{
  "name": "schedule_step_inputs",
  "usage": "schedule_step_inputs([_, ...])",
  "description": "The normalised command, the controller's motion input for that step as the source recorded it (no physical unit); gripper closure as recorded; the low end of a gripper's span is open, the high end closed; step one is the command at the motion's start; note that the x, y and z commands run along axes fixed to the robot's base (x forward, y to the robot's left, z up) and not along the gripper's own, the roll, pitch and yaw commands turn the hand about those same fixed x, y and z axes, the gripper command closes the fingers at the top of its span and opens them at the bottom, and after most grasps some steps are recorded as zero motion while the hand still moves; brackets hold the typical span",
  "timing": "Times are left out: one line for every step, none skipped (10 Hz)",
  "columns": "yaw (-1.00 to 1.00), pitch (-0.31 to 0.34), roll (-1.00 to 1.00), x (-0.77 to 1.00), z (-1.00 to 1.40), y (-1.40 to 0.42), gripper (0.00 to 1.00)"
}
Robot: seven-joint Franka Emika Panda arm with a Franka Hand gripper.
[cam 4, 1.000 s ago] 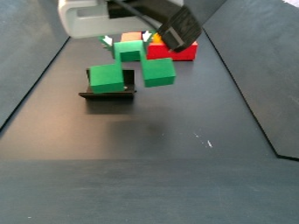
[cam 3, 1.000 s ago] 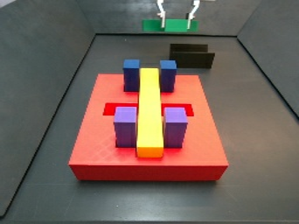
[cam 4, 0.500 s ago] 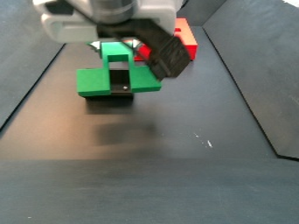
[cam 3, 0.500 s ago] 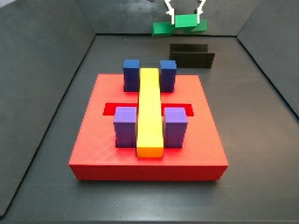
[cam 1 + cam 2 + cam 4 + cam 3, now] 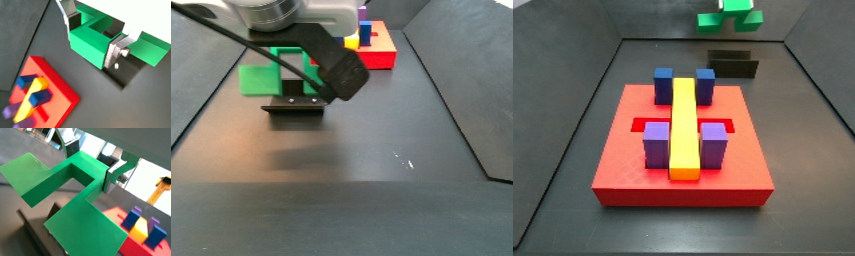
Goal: Pick up the green object. Move up. Place the green object on the fixture. Regrasp the green object. Move to above the board. Insert the green object.
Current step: Place the green object on the fixture.
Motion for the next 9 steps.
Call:
schedule_step_inputs([0.0,-0.543,0.0,0.57,-0.71,-0.17,1.0])
schedule_step_inputs([0.06,-0.391,0.05,0.61,-0.56,-0.19,1.0])
schedule_step_inputs([0.14,-0.023,0.18,0.55,0.0,-0.35,1.0])
schedule_step_inputs([0.13,0.389,0.09,0.54,0.43,-0.48,1.0])
schedule_step_inputs([0.09,0.534,0.16,0.49,0.41,-0.46,1.0])
schedule_step_inputs([0.04,0.4,0.36,0.32,-0.16,-0.28,1.0])
schedule_step_inputs([0.0,0.277,0.36,0.08,-0.59,-0.06,1.0])
schedule_step_inputs([0.0,0.231,0.02,0.0,-0.47,-0.01,1.0])
schedule_step_inputs([0.06,0.123,-0.18,-0.11,-0.28,-0.05,1.0])
